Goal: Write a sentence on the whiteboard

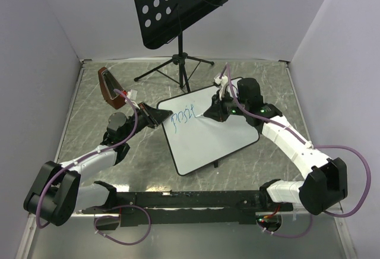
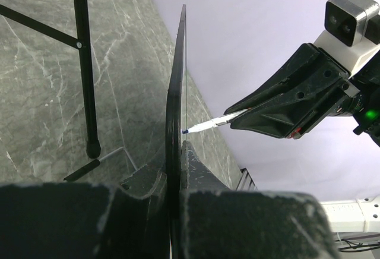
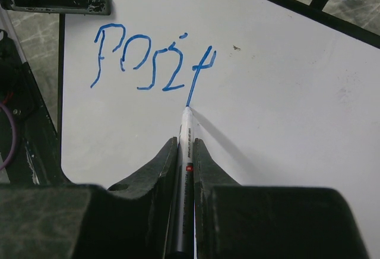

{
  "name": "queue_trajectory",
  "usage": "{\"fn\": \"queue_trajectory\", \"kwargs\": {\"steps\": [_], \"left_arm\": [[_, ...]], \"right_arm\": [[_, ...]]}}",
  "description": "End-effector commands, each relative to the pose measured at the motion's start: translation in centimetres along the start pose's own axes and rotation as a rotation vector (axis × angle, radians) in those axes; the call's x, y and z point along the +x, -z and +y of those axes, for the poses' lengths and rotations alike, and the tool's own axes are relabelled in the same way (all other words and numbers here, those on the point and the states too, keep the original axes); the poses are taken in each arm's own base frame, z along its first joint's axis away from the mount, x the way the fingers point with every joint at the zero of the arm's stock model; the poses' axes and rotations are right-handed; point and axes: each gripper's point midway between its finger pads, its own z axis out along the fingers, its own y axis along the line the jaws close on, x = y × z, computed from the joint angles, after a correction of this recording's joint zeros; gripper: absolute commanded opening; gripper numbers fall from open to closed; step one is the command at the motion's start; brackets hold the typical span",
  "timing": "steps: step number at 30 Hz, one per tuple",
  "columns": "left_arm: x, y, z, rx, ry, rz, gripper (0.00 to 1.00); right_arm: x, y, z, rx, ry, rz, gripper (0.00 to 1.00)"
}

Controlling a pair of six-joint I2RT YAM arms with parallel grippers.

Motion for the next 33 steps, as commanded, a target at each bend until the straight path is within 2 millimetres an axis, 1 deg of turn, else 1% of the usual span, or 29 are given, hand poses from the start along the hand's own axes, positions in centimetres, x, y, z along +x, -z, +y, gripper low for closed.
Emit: {"fn": "queue_trajectory", "kwargs": {"steps": [1, 2, 5, 10, 19, 33], "left_arm": [[-2.4, -0.2, -4.3, 0.149, -0.121, -0.065, 0.01], [-2.3, -0.1, -4.3, 0.149, -0.121, -0.065, 0.01], [-2.3, 0.0, -4.2, 0.149, -0.12, -0.065, 0.01], [-2.1, 0.1, -4.1, 0.148, -0.117, -0.064, 0.01], [-1.9, 0.3, -4.0, 0.15, -0.116, -0.065, 0.01], [-2.1, 0.1, -4.1, 0.15, -0.11, -0.068, 0.01]], "right_arm": [[-2.1, 1.0, -1.0, 0.053, 0.033, -0.05, 0.0], [-2.8, 1.2, -1.0, 0.054, 0.041, -0.064, 0.0], [-3.8, 1.3, -1.1, 0.051, 0.043, -0.083, 0.0], [-4.9, 1.7, -0.6, 0.03, 0.051, -0.115, 0.0], [-4.8, 2.1, -0.4, -0.003, 0.069, -0.151, 0.0], [-4.4, 1.8, -0.5, -0.025, 0.096, -0.154, 0.0]]}}
